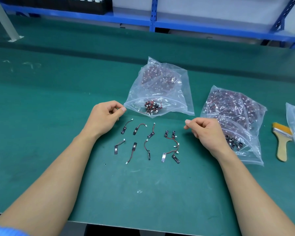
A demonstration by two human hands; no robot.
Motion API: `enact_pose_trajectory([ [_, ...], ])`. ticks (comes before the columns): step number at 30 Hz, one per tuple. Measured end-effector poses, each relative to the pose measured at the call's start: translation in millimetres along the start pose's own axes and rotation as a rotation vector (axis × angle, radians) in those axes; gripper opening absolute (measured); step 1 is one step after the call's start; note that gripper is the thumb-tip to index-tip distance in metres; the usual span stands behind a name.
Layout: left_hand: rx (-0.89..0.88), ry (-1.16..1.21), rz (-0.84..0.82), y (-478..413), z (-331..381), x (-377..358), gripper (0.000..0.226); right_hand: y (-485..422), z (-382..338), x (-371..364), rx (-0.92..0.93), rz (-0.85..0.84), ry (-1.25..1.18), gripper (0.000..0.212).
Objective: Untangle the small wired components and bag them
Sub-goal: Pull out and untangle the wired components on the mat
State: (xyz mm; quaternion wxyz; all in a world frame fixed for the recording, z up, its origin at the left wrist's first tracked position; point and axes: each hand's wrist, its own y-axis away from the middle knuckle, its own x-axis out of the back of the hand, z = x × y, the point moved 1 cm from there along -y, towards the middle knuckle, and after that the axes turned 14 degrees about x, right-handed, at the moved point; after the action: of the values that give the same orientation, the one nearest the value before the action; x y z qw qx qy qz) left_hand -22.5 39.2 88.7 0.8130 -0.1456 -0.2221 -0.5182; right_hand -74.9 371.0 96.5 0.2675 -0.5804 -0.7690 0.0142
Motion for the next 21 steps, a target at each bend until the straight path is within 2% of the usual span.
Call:
enact_pose_trajectory([
  [21,0.003,-0.004,-0.013,1.3,0.3,-0.8,0.013,2.2,-5.5,-0.8,-0.005,-0.005,0.015,0.029],
])
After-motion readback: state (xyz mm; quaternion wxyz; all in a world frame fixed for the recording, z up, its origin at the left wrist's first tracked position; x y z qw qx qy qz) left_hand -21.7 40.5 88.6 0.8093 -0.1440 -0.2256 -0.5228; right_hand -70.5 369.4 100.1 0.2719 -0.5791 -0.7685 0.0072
